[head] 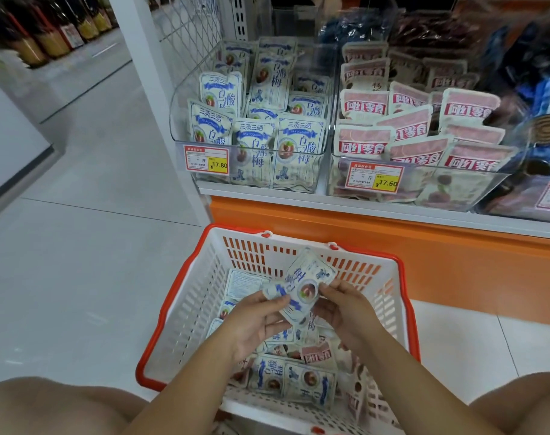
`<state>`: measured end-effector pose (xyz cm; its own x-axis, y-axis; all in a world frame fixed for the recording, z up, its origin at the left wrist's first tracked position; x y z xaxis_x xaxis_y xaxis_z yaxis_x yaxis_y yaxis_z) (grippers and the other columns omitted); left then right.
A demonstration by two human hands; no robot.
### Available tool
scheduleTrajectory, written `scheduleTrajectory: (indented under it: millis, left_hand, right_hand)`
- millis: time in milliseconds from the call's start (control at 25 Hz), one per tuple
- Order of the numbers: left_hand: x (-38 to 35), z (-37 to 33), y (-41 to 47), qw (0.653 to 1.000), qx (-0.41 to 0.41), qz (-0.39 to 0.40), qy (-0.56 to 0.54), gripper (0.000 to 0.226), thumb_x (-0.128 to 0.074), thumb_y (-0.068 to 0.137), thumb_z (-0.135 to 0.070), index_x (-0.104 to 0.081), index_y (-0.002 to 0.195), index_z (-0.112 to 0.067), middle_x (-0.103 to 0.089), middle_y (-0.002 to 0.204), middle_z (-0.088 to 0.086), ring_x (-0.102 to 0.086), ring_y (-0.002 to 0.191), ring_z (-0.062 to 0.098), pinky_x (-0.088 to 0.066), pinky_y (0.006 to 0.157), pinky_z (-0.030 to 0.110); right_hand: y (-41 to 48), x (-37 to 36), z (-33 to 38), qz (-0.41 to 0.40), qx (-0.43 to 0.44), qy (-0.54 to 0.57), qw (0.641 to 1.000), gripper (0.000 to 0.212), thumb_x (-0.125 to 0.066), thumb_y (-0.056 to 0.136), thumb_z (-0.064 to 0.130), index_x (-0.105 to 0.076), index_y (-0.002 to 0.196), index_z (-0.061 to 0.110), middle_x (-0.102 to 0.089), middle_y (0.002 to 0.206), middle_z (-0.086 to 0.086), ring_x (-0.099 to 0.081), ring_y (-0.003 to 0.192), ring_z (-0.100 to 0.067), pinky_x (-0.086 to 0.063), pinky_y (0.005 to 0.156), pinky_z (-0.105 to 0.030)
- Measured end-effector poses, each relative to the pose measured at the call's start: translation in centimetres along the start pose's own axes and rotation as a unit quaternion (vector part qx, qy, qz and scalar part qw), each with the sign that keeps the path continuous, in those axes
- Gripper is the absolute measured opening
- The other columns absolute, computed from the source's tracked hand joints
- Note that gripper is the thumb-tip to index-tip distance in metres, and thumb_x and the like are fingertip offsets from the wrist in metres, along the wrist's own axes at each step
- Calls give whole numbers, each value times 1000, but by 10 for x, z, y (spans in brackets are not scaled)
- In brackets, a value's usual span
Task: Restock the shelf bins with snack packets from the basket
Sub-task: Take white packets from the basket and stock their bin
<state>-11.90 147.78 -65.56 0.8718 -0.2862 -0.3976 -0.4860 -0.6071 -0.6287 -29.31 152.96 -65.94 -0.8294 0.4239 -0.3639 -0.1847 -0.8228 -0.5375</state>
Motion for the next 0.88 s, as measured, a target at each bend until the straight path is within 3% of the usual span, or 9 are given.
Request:
scheduleTrajectory:
  millis: [160, 240, 320, 440, 480, 560, 680, 760, 880]
  left_hand:
    - [7, -12, 0, 998, -35, -48, 32, 39, -74, 83, -13, -61, 114, 7, -64, 115, 14, -67, 102, 35, -59, 77, 30]
    - [10, -18, 0, 995, -39, -59, 75, 35, -73, 84, -14, -63, 114, 3, -66, 119, 12, -71, 95, 34, -57, 83, 33]
    - [8, -20, -1, 993, -40, -60, 89, 29, -71, 87, -16, -67, 113, -3, -70, 114, 15, -70, 96, 32, -56, 89, 38]
    - [1, -18, -5, 996, -45, -51, 51, 28, -70, 87, -21, -69, 111, -6, -72, 110, 13, -67, 106, 28, -55, 90, 38]
    - [-3, -17, -7, 997, -41, -43, 48, 26, -70, 87, -21, -69, 110, -8, -73, 108, 10, -68, 105, 25, -54, 89, 36]
    - [-10, -15, -9, 996, -40, -35, 78, 21, -71, 85, -19, -72, 106, -12, -75, 103, 3, -69, 99, 16, -51, 81, 29]
    - [-9, -15, -8, 991, -49, -55, 110, 15, -74, 83, -18, -75, 98, -16, -75, 102, 0, -66, 102, 13, -49, 87, 32]
    - [-9, -19, -8, 989, -57, -59, 124, 16, -75, 82, -22, -76, 97, -17, -75, 105, 2, -64, 109, 20, -46, 93, 39]
    - [-15, -36, -15, 982, -77, -55, 161, 21, -76, 81, -27, -75, 100, -19, -75, 103, -1, -65, 104, 17, -43, 77, 30]
  right_hand:
    - [-3, -7, 8, 63, -13, -40, 997, 35, -67, 87, 12, -56, 120, 10, -72, 103, -13, -68, 91, -30, -53, 83, -44]
    - [-3, -5, 14, 59, -4, -73, 996, 51, -77, 76, 28, -60, 123, 19, -73, 108, -8, -67, 98, -27, -52, 87, -43]
    - [-3, -3, 16, 66, -1, -104, 992, 51, -77, 70, 35, -66, 117, 19, -73, 107, -9, -68, 100, -29, -51, 92, -44]
    - [-7, -6, 13, 67, 6, -92, 994, 14, -74, 78, 18, -68, 83, 7, -72, 80, -12, -65, 73, -27, -52, 72, -32]
    - [-8, -7, 11, 62, 10, -81, 995, 14, -70, 83, 11, -63, 71, 8, -66, 66, -9, -60, 61, -21, -49, 61, -26]
    - [-7, -9, 6, 55, -3, -77, 995, 26, -66, 87, 4, -53, 66, 11, -57, 57, -5, -52, 51, -15, -43, 53, -24]
    - [-9, -11, 7, 53, -7, -79, 995, 15, -65, 86, 0, -54, 82, 9, -62, 68, -7, -57, 56, -16, -45, 58, -28]
    - [-11, -15, 12, 72, -5, -65, 995, 17, -64, 87, 1, -61, 103, 6, -70, 88, -11, -65, 74, -20, -49, 69, -32]
    - [-19, -27, 26, 100, 19, -99, 990, 26, -67, 88, 18, -66, 111, 5, -71, 106, -16, -66, 90, -24, -50, 79, -37]
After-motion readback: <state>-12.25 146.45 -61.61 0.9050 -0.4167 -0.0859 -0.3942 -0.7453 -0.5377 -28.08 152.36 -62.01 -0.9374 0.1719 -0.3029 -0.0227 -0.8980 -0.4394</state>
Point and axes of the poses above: each hand's wrist, its own y-axis towards the middle knuckle, its own x-axis out of the back of the hand, z = x × y, the point moved 2 cm from there along y, towards the middle knuckle
